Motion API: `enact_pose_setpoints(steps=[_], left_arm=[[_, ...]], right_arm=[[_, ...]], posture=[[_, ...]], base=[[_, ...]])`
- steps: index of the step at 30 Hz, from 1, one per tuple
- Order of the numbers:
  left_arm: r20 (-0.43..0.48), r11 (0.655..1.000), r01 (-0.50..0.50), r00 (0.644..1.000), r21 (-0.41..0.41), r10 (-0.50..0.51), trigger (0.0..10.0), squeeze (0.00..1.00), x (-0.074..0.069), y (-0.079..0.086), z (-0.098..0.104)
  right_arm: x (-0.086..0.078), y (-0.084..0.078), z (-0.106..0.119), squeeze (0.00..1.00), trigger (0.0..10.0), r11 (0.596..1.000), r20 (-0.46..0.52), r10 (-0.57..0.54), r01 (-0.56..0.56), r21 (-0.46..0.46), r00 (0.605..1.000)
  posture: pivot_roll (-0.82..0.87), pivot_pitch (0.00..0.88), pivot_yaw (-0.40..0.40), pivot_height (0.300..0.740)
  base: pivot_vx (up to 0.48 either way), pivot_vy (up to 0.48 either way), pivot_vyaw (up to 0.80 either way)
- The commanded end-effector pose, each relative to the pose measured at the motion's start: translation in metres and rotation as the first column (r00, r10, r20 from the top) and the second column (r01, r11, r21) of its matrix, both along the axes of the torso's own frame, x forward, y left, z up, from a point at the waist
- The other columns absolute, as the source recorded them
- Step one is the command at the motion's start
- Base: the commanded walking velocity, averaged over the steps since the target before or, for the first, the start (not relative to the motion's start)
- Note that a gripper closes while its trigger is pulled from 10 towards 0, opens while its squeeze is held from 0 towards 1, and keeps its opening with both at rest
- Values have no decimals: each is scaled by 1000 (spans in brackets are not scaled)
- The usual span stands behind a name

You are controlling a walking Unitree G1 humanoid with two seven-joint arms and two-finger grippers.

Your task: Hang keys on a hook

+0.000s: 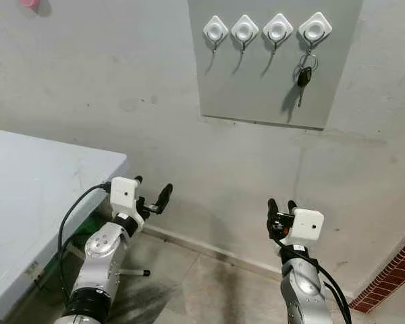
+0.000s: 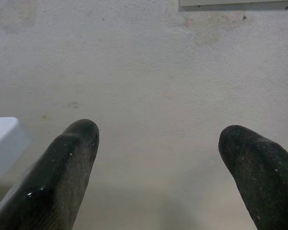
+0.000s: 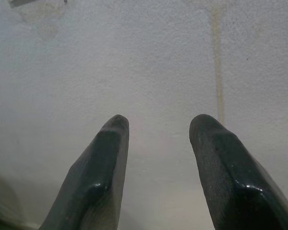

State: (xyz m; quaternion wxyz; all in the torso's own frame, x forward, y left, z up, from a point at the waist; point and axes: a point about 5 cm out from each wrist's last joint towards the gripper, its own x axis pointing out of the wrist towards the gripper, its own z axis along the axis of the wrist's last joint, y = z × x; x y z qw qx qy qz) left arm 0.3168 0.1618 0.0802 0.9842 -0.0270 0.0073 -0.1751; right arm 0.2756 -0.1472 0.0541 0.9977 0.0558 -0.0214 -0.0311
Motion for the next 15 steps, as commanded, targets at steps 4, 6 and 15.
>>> enact_pose_setpoints(steps=[4, 6, 15], left_arm=[[17, 1000, 1, 1000, 26, -1, 10000, 0, 2, 6, 6], [18, 1000, 0, 1000, 24, 0, 10000, 0, 2, 5, 7], [39, 996, -81, 996, -34, 82, 10000, 0, 9, 0, 9]], right_arm=[[2, 13, -2, 0, 10000, 999, -2, 33, -33, 17, 999], [3, 13, -2, 0, 10000, 999, -1, 39, -39, 16, 999], [13, 10, 7, 0, 10000, 996, 12, 93, -93, -11, 996]], posture=[[49, 0, 182, 740], [50, 0, 171, 740], [43, 0, 46, 740]], base=[[0, 0, 0], [0, 0, 0], [0, 0, 0]])
